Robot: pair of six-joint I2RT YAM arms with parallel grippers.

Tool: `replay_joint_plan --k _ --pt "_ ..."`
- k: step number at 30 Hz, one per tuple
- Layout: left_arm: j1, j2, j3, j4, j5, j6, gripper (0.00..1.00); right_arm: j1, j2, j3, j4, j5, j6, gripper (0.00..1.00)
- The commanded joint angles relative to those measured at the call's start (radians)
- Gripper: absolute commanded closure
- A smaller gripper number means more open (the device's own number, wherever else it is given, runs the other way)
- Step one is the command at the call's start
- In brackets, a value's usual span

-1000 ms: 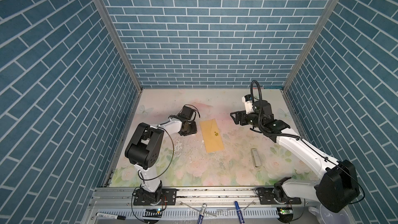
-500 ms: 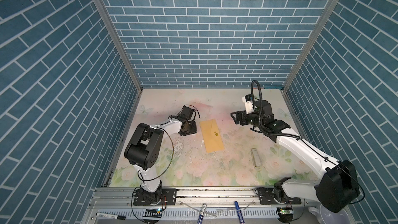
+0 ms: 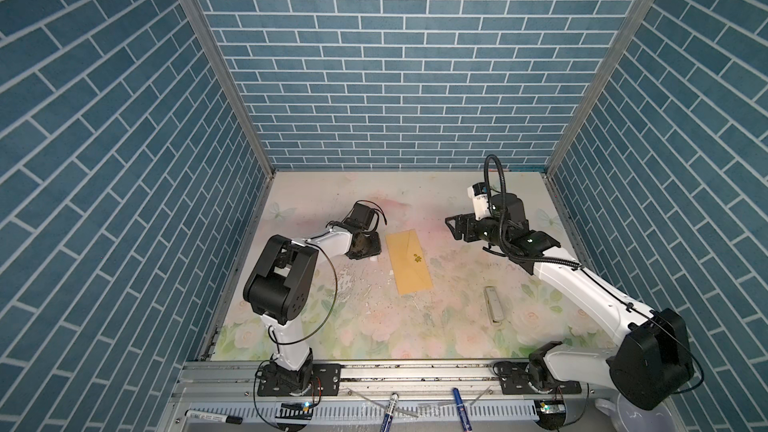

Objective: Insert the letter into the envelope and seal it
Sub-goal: 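Lower the capped glue stick beside the envelope with the left gripper, then open the left gripper to stand the glue stick on the table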

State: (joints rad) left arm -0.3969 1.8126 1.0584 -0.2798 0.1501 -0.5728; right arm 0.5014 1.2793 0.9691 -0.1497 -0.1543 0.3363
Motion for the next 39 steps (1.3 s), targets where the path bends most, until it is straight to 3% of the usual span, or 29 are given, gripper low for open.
replay_joint_plan --k 1,12,21,28,36,39 --pt "0.006 0.02 0.017 -0.007 -0.003 -0.001 0.61 -0.008 -0.003 -0.02 -0.006 -0.007 0.018 0.17" --pt "0.006 0.014 0.008 0.0 -0.003 -0.012 0.62 -0.01 -0.004 -0.026 -0.005 -0.009 0.018 0.17" --pt "0.004 -0.026 0.018 -0.015 -0.019 -0.014 0.51 -0.012 -0.01 -0.026 -0.007 -0.007 0.015 0.17" --pt "0.003 -0.188 0.036 -0.088 -0.065 0.013 0.41 -0.017 -0.043 -0.026 -0.031 0.035 -0.026 0.17" --pt "0.004 -0.457 0.008 -0.146 -0.207 0.098 0.2 -0.039 -0.058 -0.033 -0.012 0.06 -0.049 0.17" --pt "0.004 -0.538 -0.029 -0.133 -0.266 0.161 0.17 -0.049 -0.055 -0.026 -0.006 0.061 -0.057 0.17"
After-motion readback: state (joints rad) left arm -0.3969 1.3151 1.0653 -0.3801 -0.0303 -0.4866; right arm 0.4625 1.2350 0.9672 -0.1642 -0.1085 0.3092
